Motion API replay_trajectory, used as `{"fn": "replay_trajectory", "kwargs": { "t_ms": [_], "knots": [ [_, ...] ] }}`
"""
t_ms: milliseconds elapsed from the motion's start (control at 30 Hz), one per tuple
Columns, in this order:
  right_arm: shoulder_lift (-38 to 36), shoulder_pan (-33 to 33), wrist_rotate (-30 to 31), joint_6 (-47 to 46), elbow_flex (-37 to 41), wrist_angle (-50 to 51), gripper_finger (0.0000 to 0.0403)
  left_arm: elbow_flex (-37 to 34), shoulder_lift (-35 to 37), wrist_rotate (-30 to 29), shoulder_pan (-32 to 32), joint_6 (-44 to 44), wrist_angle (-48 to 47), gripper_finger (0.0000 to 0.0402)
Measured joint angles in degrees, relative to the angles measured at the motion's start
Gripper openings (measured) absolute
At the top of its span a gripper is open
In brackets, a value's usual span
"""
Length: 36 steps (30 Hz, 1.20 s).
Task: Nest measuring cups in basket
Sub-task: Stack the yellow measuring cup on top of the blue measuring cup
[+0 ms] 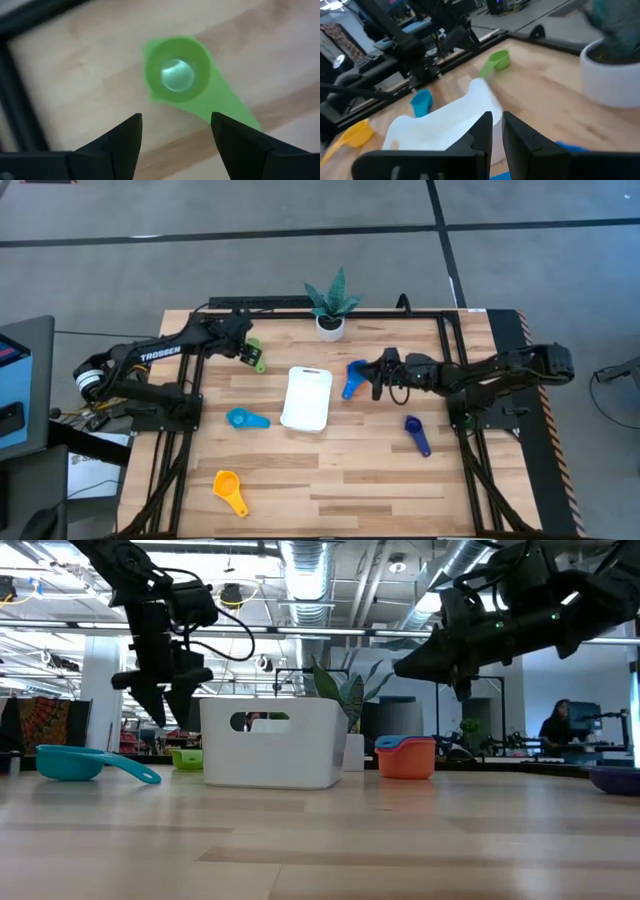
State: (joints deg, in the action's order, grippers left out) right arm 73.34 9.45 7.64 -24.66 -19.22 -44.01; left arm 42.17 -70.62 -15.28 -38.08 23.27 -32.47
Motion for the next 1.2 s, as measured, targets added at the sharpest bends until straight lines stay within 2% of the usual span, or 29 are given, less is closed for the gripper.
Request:
{"fn": "replay_trajectory", "kwargs": {
  "t_ms": [100,167,333,467,533,633,733,800,967,1067,1200],
  "knots": [
    [0.0,-2.1,0.0,-1.0,0.0,0.5,0.0067,-0.5,0.0,6.1,1.8,1.7,-2.1,0.0226],
    [0.0,-3.9,0.3,-1.2,0.0,0.5,0.0067,-0.5,0.6,7.3,4.4,2.0,-4.2,0.0226],
    [0.0,-6.1,4.0,-1.5,0.0,0.3,0.0067,-0.5,1.7,-2.6,10.5,3.7,-4.8,0.0226],
    [0.0,-6.1,4.3,-5.4,0.0,-0.3,0.0067,-0.5,1.7,-3.3,12.6,4.2,-2.9,0.0226],
    [0.0,-5.5,4.2,-7.8,0.0,-2.4,0.0067,-0.5,1.7,-5.6,12.8,3.1,-1.5,0.0226],
    [-2.4,-1.5,-1.7,-8.2,-1.9,-3.9,0.0067,-0.2,1.6,-6.4,9.9,-2.8,4.6,0.0218],
    [-6.4,3.8,-10.2,-7.8,-6.6,-0.7,0.0067,1.1,1.2,0.4,4.2,-4.7,8.6,0.0195],
    [-8.3,5.4,-12.1,-5.9,-9.4,6.4,0.0067,1.1,1.2,2.7,1.2,-4.7,9.2,0.0176],
    [-9.3,3.5,-6.3,-1.8,-12.2,17.4,0.0067,-0.2,1.0,0.9,-3.2,-7.2,10.0,0.0143],
    [-8.4,2.7,-3.5,-1.7,-12.2,16.8,0.0067,-0.3,-0.8,3.2,-5.9,-9.0,10.7,0.0131],
    [-8.0,3.5,-3.2,-1.7,-12.2,15.2,0.0067,-0.3,-4.7,5.0,-8.7,-9.2,11.9,0.0122]
  ]
}}
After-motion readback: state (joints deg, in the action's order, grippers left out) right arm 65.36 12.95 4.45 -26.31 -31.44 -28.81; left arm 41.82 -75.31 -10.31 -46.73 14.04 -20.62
